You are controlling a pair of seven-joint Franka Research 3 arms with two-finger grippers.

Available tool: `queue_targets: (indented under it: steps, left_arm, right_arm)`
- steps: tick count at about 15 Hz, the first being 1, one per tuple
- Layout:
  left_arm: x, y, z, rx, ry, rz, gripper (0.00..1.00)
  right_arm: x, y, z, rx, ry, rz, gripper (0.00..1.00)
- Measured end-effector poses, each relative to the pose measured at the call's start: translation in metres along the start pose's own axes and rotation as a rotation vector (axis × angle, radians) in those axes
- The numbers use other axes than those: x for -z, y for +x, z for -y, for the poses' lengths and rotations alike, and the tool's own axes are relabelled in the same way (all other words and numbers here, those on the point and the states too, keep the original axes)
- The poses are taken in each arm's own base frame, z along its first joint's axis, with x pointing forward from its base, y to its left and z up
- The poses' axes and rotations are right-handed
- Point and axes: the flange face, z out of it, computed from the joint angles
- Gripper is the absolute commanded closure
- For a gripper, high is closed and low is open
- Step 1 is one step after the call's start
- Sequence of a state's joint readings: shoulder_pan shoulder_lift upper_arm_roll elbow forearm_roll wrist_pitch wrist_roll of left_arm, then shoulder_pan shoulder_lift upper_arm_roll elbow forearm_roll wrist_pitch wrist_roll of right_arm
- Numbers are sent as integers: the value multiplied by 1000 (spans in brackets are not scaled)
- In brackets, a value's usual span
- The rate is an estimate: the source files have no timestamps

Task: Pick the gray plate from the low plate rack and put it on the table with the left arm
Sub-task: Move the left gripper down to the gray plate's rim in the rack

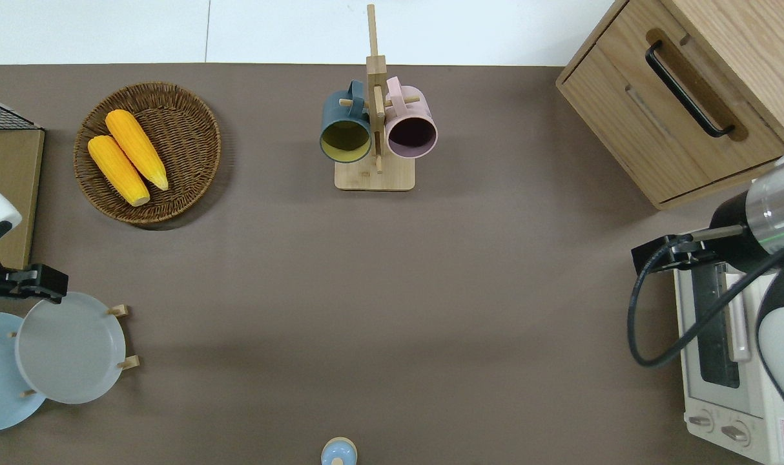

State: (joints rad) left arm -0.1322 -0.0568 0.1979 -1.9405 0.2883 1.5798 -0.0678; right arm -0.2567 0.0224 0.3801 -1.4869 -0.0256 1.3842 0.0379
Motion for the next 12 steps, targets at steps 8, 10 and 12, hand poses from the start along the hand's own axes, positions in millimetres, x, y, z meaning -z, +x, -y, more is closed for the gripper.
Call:
queue_targets:
  steps: [8, 10, 12]
  left_arm:
    - [-60, -3, 10, -3, 61, 50, 858]
    - [-60, -3, 10, -1, 60, 46, 1000]
    - [-59, -4, 11, 0, 60, 43, 1000]
  right_arm:
    - [0, 0, 0, 0, 0, 0, 17]
    - [0, 0, 0, 0, 0, 0, 17]
    - [0, 0, 0, 0, 0, 0, 17]
